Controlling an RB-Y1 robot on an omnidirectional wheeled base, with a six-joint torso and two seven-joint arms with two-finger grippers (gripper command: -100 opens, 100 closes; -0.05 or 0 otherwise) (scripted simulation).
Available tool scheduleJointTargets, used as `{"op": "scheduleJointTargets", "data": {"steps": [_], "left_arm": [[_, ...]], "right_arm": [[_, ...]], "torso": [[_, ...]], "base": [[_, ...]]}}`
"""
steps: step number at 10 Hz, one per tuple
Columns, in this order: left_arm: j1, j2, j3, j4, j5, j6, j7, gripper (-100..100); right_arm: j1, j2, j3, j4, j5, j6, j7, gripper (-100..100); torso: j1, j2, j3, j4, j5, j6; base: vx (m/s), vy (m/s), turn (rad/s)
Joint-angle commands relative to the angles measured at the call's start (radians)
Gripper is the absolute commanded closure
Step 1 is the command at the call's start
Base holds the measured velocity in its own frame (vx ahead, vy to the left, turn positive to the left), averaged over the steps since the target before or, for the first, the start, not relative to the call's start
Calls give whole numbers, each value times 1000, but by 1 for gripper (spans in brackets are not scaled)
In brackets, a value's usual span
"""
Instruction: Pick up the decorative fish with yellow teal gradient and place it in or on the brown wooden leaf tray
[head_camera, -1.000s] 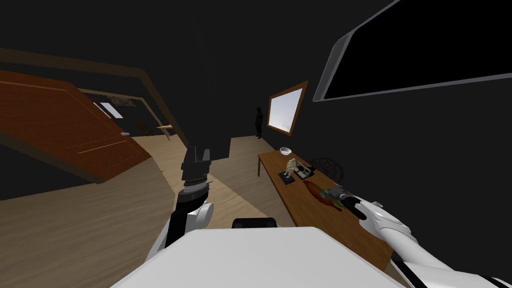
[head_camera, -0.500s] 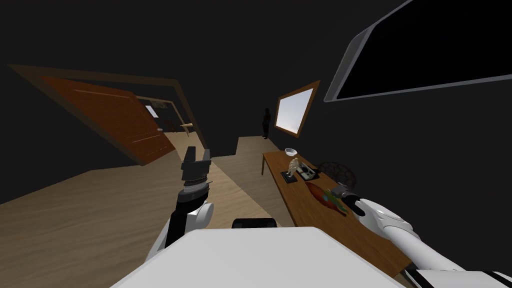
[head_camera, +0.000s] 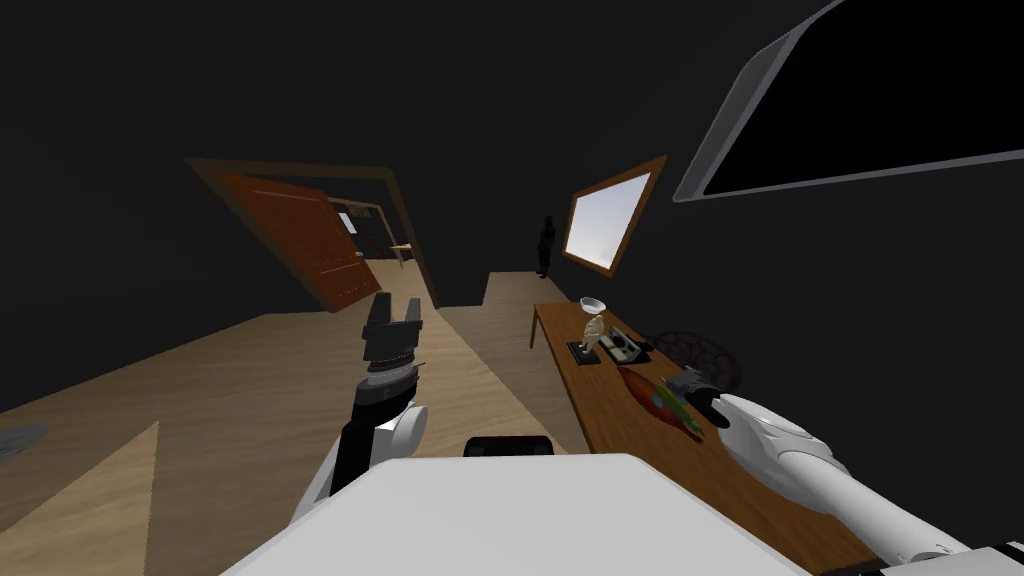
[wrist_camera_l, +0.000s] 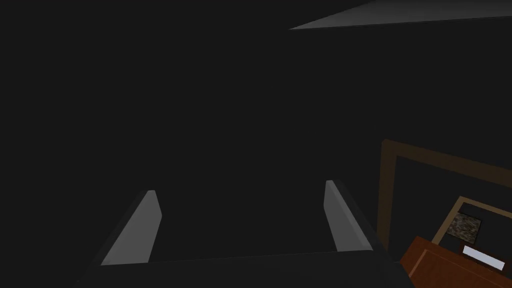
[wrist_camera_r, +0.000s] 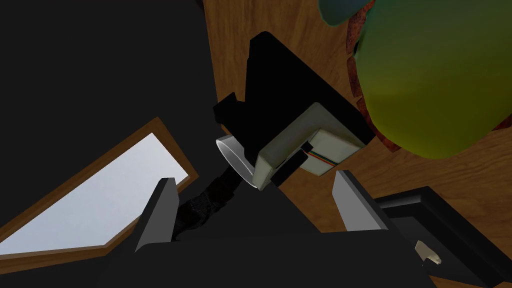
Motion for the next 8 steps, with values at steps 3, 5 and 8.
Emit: {"op": "scheduleJointTargets", "data": {"steps": [3, 5, 8], "left_arm": [[0, 0, 0, 0, 0, 0, 0, 0], [0, 0, 0, 0, 0, 0, 0, 0], [0, 0, 0, 0, 0, 0, 0, 0]], "right_arm": [[14, -66, 97, -49, -103, 100, -76, -100], [14, -66, 146, -49, -162, 164, -83, -100], [27, -112, 233, -90, -254, 254, -136, -100]], "torso": [[2, -2, -1, 0, 0, 2], [0, 1, 1, 0, -1, 1], [2, 2, 1, 1, 0, 1]], "base": [[-147, -48, 250], [-126, -38, 253], [-152, -17, 258]]}}
